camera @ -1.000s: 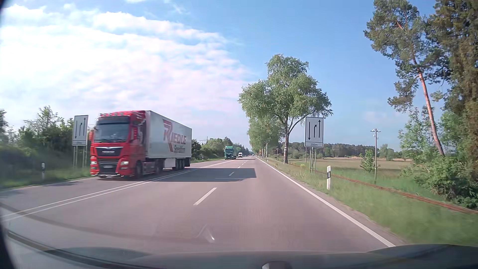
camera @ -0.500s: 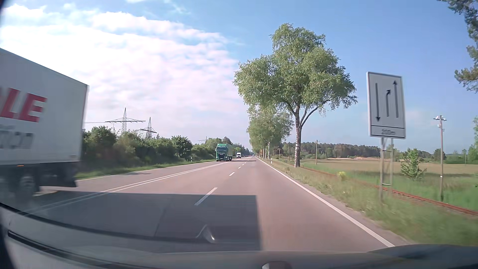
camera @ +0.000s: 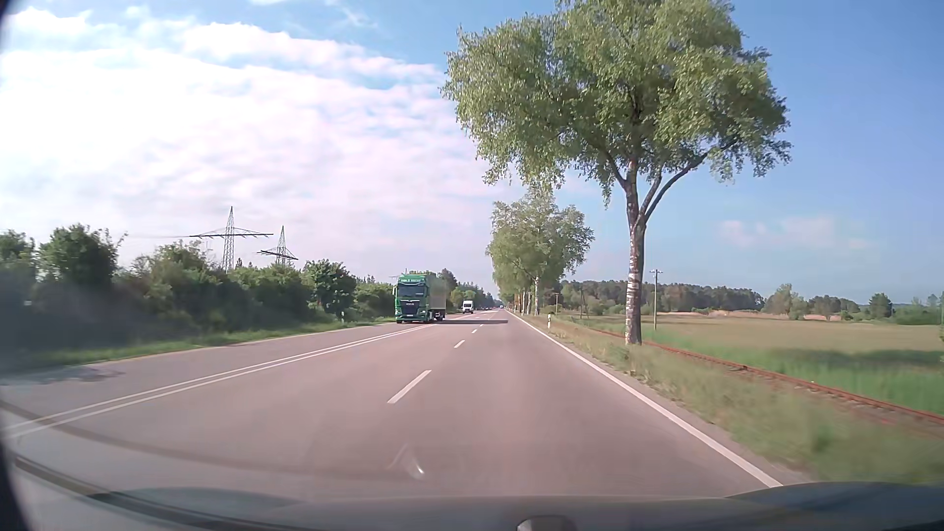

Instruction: Follow the waypoints while adhering to traffic rules and regulations

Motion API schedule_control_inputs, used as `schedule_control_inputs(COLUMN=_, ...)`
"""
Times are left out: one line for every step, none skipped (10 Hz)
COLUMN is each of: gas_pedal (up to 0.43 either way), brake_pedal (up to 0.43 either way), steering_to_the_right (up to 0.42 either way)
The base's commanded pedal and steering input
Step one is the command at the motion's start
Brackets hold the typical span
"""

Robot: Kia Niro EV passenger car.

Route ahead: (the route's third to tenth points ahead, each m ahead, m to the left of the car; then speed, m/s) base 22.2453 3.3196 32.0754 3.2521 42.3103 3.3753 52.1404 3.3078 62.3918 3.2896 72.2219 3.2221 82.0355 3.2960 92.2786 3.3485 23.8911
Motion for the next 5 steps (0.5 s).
schedule_control_inputs(gas_pedal=0.209, brake_pedal=0.000, steering_to_the_right=0.000)
schedule_control_inputs(gas_pedal=0.209, brake_pedal=0.000, steering_to_the_right=0.000)
schedule_control_inputs(gas_pedal=0.209, brake_pedal=0.000, steering_to_the_right=0.001)
schedule_control_inputs(gas_pedal=0.209, brake_pedal=0.000, steering_to_the_right=0.000)
schedule_control_inputs(gas_pedal=0.209, brake_pedal=0.000, steering_to_the_right=0.000)
